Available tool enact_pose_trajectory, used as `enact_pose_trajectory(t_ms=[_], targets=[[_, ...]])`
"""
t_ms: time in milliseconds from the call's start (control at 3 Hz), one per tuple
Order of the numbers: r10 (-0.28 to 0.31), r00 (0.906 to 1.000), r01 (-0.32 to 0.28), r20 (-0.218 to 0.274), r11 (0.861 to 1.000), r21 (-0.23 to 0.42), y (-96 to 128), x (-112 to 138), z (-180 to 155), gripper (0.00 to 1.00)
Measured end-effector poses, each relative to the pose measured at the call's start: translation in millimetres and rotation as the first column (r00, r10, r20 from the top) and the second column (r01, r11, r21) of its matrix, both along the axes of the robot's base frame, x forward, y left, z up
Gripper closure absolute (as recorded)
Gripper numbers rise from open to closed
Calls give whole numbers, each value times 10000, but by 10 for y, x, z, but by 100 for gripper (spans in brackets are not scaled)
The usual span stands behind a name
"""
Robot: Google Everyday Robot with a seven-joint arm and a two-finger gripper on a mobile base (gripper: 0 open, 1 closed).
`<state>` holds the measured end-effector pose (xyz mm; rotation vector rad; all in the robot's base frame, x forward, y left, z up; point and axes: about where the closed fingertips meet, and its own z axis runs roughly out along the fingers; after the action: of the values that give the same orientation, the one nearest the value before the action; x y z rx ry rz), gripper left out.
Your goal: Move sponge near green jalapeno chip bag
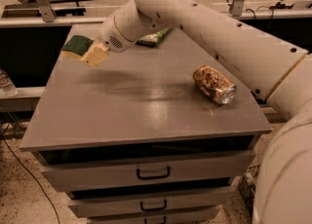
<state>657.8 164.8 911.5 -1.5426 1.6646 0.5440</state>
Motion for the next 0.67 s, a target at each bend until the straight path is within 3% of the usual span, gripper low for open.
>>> enact_pose_trajectory(t_ms=[333,667], targets=[[-175,9998,174,-40,9996,-217,-53,11,-28,100],[-1314,9903,1351,456,9866,-913,-589,111,71,100]])
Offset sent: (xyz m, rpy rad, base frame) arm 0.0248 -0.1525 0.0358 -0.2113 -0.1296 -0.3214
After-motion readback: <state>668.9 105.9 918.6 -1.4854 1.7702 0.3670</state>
